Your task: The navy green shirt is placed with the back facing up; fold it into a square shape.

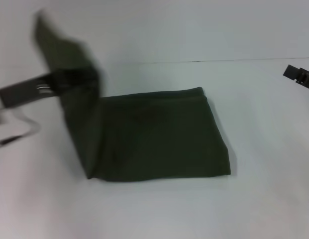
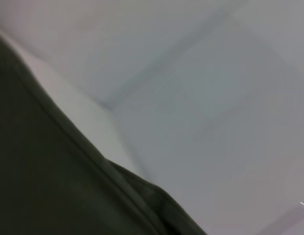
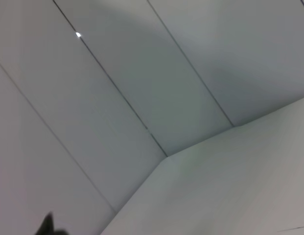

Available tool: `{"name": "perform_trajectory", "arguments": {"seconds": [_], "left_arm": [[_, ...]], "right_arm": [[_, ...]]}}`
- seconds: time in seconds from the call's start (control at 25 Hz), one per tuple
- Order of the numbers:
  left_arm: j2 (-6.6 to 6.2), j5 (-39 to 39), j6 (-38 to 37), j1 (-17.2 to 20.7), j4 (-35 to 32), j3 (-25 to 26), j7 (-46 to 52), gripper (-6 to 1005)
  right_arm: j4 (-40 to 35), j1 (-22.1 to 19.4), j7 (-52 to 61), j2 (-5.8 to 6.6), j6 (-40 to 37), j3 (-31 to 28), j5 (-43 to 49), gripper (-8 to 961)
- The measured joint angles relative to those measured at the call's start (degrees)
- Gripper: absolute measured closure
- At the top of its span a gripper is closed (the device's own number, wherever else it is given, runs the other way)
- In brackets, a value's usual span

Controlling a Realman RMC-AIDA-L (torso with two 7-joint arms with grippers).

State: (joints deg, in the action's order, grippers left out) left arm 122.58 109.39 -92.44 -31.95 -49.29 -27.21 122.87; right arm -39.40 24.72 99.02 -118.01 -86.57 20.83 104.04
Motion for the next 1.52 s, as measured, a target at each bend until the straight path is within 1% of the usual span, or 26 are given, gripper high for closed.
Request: {"name": "perform_trajectory", "arguments": {"seconds": [0.04,0.08,0.16,0.24,0.28,0.36,0.4,0.48,0.56,0.64,0.72,0.88,0.96,1.04,1.16,1.28,1.4,1.52], "left_arm": [[1.17,-0.25,-0.29,-1.55,0.79,-1.36,-1.15,972],[1.54,-1.29,0.19,-2.89,2.66,-3.16,-2.34,972],[1.60,-4.89,2.43,-5.72,9.70,-7.79,-5.62,969],[1.52,-8.50,6.01,-8.52,18.34,-10.90,-10.47,966],[1.64,-9.72,7.79,-9.45,22.06,-11.28,-12.57,964],[1.93,-13.41,13.32,-12.00,32.34,-11.43,-18.49,961],[1.98,-16.58,16.79,-13.14,38.40,-10.72,-22.31,959],[2.02,-21.10,21.34,-14.62,47.99,-8.62,-29.12,956],[2.04,-23.83,24.66,-15.61,57.21,-4.09,-38.46,953],[2.05,-23.06,25.53,-15.88,62.95,0.81,-46.40,950],[2.06,-20.08,25.65,-15.76,66.68,5.13,-51.89,866],[2.07,-13.25,25.40,-15.08,69.34,10.37,-53.93,701],[2.09,-9.96,23.35,-14.60,69.48,11.47,-53.77,620],[2.09,-7.12,18.72,-13.85,68.68,11.81,-53.63,539],[2.10,-4.44,11.53,-12.06,65.22,11.84,-53.54,480],[2.04,-3.12,5.81,-9.43,60.82,11.84,-53.57,420],[1.95,-2.76,1.78,-6.93,56.02,11.39,-54.13,361],[1.79,-2.48,-0.47,-4.92,51.51,10.38,-54.76,301]], "right_arm": [[0.03,-0.21,-0.28,0.04,-0.62,0.00,-0.01,54],[0.03,-0.37,-0.40,0.08,-0.99,0.00,-0.01,54],[0.04,-0.89,-0.83,0.38,-2.24,-0.08,-0.04,53],[0.01,-1.53,-1.28,0.64,-3.35,-0.24,-0.04,53],[-0.04,-1.87,-1.48,0.72,-3.76,-0.31,-0.03,53],[-0.07,-2.60,-1.89,0.97,-4.50,-0.35,-0.06,53],[-0.04,-2.94,-2.18,1.15,-4.87,-0.39,-0.12,53],[0.02,-3.42,-2.77,1.42,-5.33,-0.51,-0.17,53],[-0.02,-3.72,-3.20,1.68,-5.55,-0.57,-0.09,53],[0.07,-4.05,-3.64,2.08,-5.67,-0.53,0.00,53],[0.21,-4.21,-4.15,2.34,-5.60,-0.35,0.02,53],[0.22,-4.13,-4.48,2.37,-4.90,-0.10,0.27,53],[0.29,-3.78,-4.08,2.37,-4.02,0.11,1.07,53],[0.53,-3.47,-3.39,2.37,-3.41,0.19,1.89,53],[0.92,-2.89,-1.49,2.36,-2.10,0.40,3.10,53],[1.80,-1.90,0.63,2.47,-0.69,0.58,4.06,53],[4.10,0.11,2.83,3.01,0.63,0.69,5.86,53],[5.93,2.49,5.66,3.23,2.76,1.24,8.35,53]]}}
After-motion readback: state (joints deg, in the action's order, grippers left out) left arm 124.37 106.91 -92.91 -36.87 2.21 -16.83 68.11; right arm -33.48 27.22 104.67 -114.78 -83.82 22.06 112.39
